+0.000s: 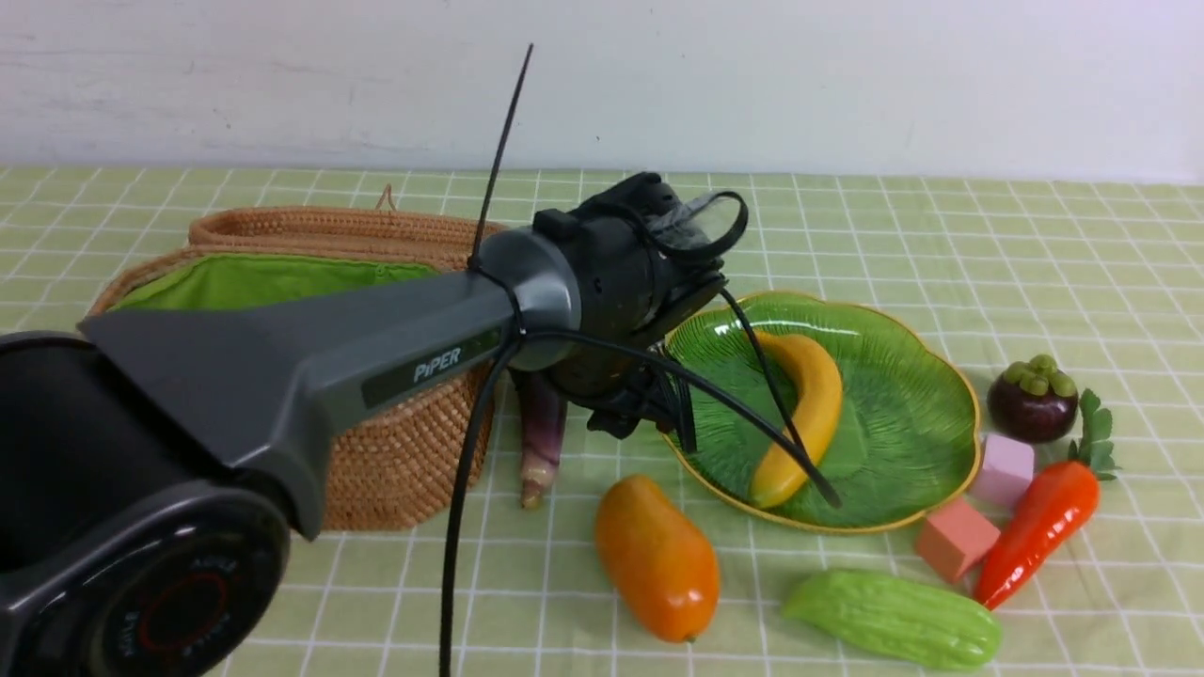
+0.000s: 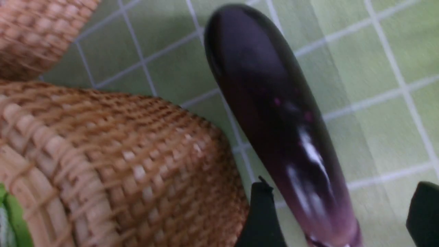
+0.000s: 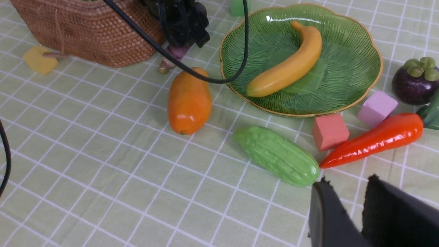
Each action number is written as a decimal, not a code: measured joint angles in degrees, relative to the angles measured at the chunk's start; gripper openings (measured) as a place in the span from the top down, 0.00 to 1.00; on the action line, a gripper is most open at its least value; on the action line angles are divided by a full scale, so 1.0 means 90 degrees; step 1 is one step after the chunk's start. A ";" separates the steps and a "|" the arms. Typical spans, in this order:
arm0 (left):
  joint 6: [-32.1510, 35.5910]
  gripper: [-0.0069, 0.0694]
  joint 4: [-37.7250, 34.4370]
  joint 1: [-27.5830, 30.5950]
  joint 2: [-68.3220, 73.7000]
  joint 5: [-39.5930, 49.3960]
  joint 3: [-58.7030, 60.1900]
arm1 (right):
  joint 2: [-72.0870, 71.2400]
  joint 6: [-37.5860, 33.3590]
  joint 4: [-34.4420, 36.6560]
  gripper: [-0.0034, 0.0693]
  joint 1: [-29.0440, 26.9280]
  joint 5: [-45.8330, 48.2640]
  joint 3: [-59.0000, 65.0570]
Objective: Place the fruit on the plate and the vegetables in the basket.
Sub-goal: Use the left arm to grab an eggplant and put it into the left basket
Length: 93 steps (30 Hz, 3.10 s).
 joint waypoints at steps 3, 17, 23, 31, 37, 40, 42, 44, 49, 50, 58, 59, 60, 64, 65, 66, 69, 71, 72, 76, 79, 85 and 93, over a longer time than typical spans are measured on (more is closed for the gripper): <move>-0.0065 0.23 0.0101 0.0037 0.0145 -0.0105 0.0000 | 0.0000 0.0000 0.0000 0.71 0.0000 0.0031 0.0000; -0.0450 0.24 0.0308 0.0141 0.0543 -0.0204 0.0000 | 0.0000 0.0000 0.0006 0.70 0.0000 0.0090 0.0000; -0.0470 0.32 0.0301 0.0141 0.0639 -0.0197 -0.0006 | 0.0000 0.0000 0.0001 0.69 0.0000 0.0121 0.0000; -0.0470 0.50 0.0295 0.0141 0.0663 -0.0197 -0.0006 | 0.0000 -0.0021 0.0001 0.68 0.0000 0.0144 0.0000; -0.0463 0.50 0.0140 0.0134 0.0663 0.0112 -0.0374 | 0.0005 -0.0021 0.0001 0.68 0.0000 0.0144 0.0000; -0.0346 0.50 -0.0075 0.0103 0.0609 0.0312 -0.0730 | 0.0005 -0.0021 0.0001 0.68 0.0000 0.0144 0.0000; -0.0181 0.50 -0.0373 0.0004 0.0473 0.0532 -0.1146 | 0.0005 -0.0021 0.0001 0.69 0.0000 0.0128 0.0000; -0.0070 0.50 -0.0543 -0.0143 0.0310 0.0749 -0.1473 | 0.0005 -0.0021 0.0001 0.70 0.0000 0.0114 0.0000; 0.0420 0.50 -0.0722 -0.0532 -0.0168 0.1286 -0.1955 | 0.0005 -0.0053 0.0078 0.74 0.0000 0.0035 0.0000; 0.0756 0.50 -0.0869 -0.0637 -0.0426 0.1353 -0.2017 | 0.0008 -0.0174 0.0169 0.76 0.0000 -0.0006 0.0000; 0.2105 0.50 -0.1921 0.0038 -0.2219 0.1443 -0.1521 | 0.0008 -0.0999 0.1110 0.90 0.0000 -0.0336 0.0000; 0.2432 0.50 -0.1979 0.0187 -0.2454 0.1443 -0.1326 | 0.0008 -0.1056 0.1187 0.91 0.0000 -0.0342 0.0000; 0.2657 0.50 -0.2021 0.0336 -0.2639 0.1443 -0.1097 | 0.0008 -0.1094 0.1253 0.92 0.0000 -0.0342 0.0000; 0.4026 0.50 -0.2064 0.1055 -0.3753 0.1443 0.0195 | 0.0008 -0.1170 0.1392 0.94 0.0000 -0.0377 0.0000; 0.4342 0.50 -0.2063 0.1385 -0.4017 0.1443 0.0702 | 0.0012 -0.1187 0.1413 0.94 0.0000 -0.0419 0.0000; 0.4433 0.50 -0.2077 0.1435 -0.4093 0.1443 0.0770 | 0.0020 -0.1198 0.1413 0.94 0.0000 -0.0440 0.0000; 0.4947 0.50 -0.2164 0.2173 -0.4413 0.1345 0.1618 | 0.0104 -0.1441 0.1517 0.94 0.0000 -0.0607 0.0000; 0.5315 0.50 -0.2272 0.2757 -0.4388 0.0810 0.2130 | 0.0300 -0.1709 0.1714 0.94 0.0000 -0.0781 -0.0002; 0.5586 0.50 -0.2378 0.2981 -0.4302 0.0541 0.2300 | 0.0437 -0.1876 0.1909 0.94 0.0000 -0.0818 -0.0002; 0.6184 0.50 -0.2598 0.3337 -0.3919 -0.0185 0.2507 | 0.0941 -0.2461 0.2611 0.94 0.0000 -0.0772 -0.0002; 0.6478 0.50 -0.2634 0.3359 -0.3641 -0.0486 0.2541 | 0.1225 -0.2894 0.3045 0.94 0.0000 -0.0655 -0.0002; 0.6547 0.50 -0.2658 0.3359 -0.3379 -0.0610 0.2542 | 0.1388 -0.3557 0.3734 0.94 0.0000 -0.0593 -0.0002; 0.6547 0.15 -0.2658 0.3359 -0.3423 -0.0642 0.2542 | 0.1388 -0.3664 0.3835 0.94 0.0000 -0.0593 -0.0002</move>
